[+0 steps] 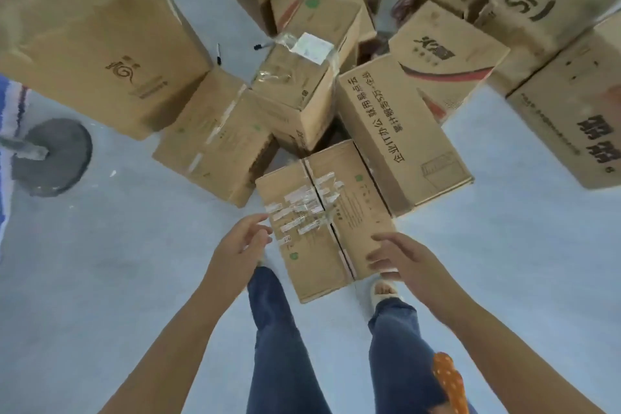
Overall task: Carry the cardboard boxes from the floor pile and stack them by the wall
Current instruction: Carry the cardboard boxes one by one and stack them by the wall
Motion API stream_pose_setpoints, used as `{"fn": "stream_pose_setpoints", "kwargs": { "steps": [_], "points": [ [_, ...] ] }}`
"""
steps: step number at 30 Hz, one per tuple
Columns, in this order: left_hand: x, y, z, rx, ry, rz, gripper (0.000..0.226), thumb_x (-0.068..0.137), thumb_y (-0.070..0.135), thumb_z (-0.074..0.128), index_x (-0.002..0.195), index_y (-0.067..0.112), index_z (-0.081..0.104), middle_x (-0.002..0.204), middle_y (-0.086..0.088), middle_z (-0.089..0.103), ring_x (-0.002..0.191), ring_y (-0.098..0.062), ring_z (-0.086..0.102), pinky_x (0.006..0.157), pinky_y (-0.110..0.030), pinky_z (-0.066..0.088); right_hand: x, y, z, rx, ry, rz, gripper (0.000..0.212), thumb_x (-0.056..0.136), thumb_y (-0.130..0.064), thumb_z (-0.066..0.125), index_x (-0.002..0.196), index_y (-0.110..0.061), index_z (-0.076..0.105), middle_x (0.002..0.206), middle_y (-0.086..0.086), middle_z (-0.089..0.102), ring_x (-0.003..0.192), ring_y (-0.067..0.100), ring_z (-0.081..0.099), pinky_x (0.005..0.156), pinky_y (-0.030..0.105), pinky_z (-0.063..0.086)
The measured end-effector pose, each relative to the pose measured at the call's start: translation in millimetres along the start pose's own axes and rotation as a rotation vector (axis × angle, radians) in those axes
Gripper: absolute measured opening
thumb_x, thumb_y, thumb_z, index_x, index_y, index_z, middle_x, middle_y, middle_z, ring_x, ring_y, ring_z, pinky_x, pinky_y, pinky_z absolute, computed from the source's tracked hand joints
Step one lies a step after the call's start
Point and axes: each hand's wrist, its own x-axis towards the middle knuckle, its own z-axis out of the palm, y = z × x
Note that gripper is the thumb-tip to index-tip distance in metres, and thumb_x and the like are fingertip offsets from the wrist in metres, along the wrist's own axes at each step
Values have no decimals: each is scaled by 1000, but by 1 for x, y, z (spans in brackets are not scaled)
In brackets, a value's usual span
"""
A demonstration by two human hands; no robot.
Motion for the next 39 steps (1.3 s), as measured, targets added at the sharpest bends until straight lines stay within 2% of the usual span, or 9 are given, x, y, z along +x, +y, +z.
{"fn": "stream_pose_setpoints", "kwargs": {
  "steps": [2,7,10,15,19,22,29,36,39],
  "points": [
    [63,-30,-1,50,-126,-74,18,100,20,44,108,30,57,100,7,62,91,-7,60,63,-8,47,37,26,25,143,89,164,24,102,-15,40,117,-7,57,86,7,67,77,19,65,67,25,51],
    [218,-102,6,437,-432,3,31,98,29,47,128,25,51,108,5,56,95,-9,53,72,-21,39,140,102,90,577,397,510,27,101,-14,42,123,-2,53,90,12,64,78,25,62,70,33,49],
    [306,-147,29,663,-527,40,36,98,25,46,134,20,48,117,-4,58,90,-12,54,72,-26,42,197,163,133,696,526,631,33,101,-12,41,132,0,46,116,19,61,104,34,62,84,39,49],
    [411,-218,78,1021,-527,61,45,99,32,43,141,17,41,137,-9,51,94,-21,53,73,-26,38,270,256,187,699,660,824,48,98,-16,45,143,-2,34,143,23,43,128,42,46,105,51,41],
    [460,-262,113,1174,-405,131,62,97,31,46,151,15,20,156,-10,23,138,-30,32,107,-39,32,311,307,210,692,769,1037,63,96,-30,47,151,-15,20,148,16,35,132,39,39,108,52,35],
    [487,-276,125,1154,-268,40,69,97,26,47,153,16,7,159,-9,11,142,-31,24,112,-44,28,326,336,219,694,850,1082,61,96,-24,45,151,-13,19,147,18,37,131,40,39,108,53,35],
    [517,-261,113,1120,-127,4,40,94,23,46,128,3,51,126,-18,56,113,-38,53,89,-43,43,312,338,213,626,877,1055,49,96,-21,40,144,-10,34,134,18,49,119,40,49,98,48,42],
    [470,-204,74,783,-180,-14,33,98,33,38,74,11,46,69,-5,44,70,-28,46,62,-35,35,219,292,163,432,986,809,36,99,-33,37,109,-3,54,86,9,55,83,29,51,73,35,36],
    [440,-169,52,760,-141,64,44,98,38,40,63,13,42,64,-7,45,66,-29,45,59,-36,31,184,257,136,319,995,786,36,100,-34,35,105,-5,54,92,15,54,90,33,51,74,37,35]
  ]
}}
